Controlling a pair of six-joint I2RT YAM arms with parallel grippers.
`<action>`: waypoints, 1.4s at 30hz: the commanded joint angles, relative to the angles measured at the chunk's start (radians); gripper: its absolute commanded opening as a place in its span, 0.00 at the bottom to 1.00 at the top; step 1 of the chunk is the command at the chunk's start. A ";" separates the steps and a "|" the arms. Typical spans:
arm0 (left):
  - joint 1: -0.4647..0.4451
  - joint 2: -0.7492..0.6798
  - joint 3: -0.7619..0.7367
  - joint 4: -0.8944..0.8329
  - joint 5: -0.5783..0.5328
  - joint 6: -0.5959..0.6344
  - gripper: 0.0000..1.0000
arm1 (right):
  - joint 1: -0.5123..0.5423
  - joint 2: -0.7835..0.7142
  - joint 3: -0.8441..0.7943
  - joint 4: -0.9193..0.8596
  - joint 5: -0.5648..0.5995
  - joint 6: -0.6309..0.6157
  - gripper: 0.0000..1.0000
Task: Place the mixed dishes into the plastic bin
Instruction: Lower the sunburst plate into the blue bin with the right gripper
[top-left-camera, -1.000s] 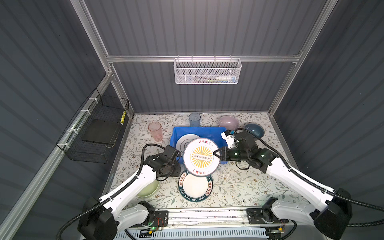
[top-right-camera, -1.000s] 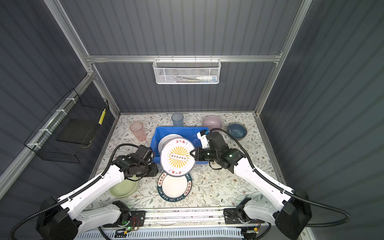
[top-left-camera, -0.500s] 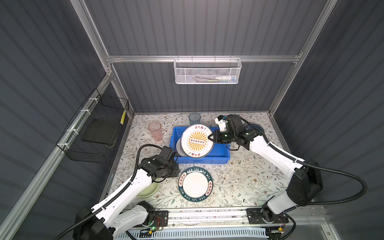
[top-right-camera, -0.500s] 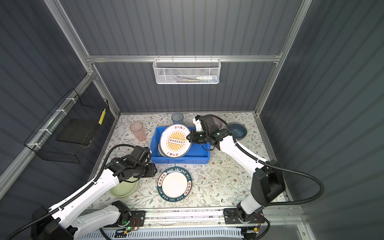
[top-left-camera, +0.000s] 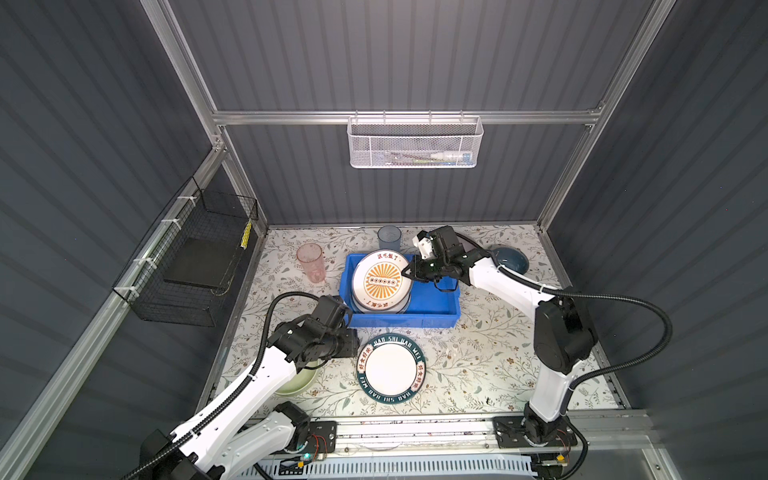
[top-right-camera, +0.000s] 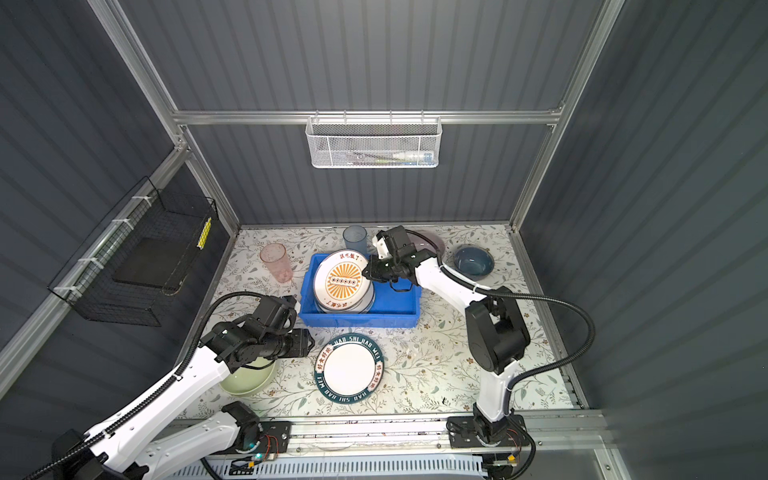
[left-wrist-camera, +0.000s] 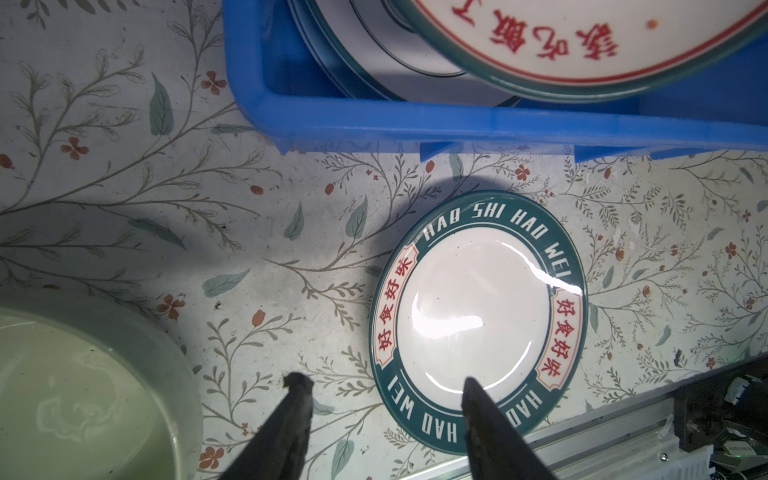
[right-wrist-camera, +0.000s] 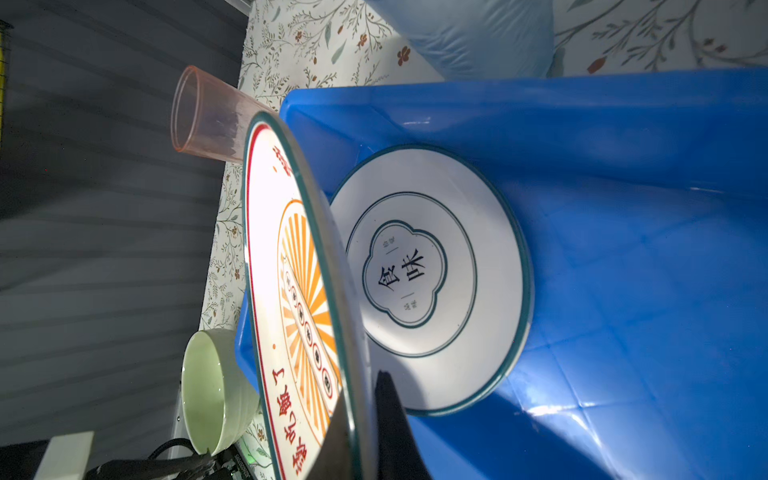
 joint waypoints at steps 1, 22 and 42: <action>-0.005 -0.016 -0.006 -0.022 0.016 0.020 0.61 | -0.003 0.032 0.034 0.082 -0.058 0.030 0.03; -0.005 -0.029 -0.007 -0.022 0.004 0.019 0.72 | -0.003 0.144 -0.002 0.150 -0.073 0.066 0.11; -0.005 -0.026 0.023 -0.053 0.001 0.013 0.72 | -0.003 0.129 -0.041 0.089 -0.018 0.040 0.34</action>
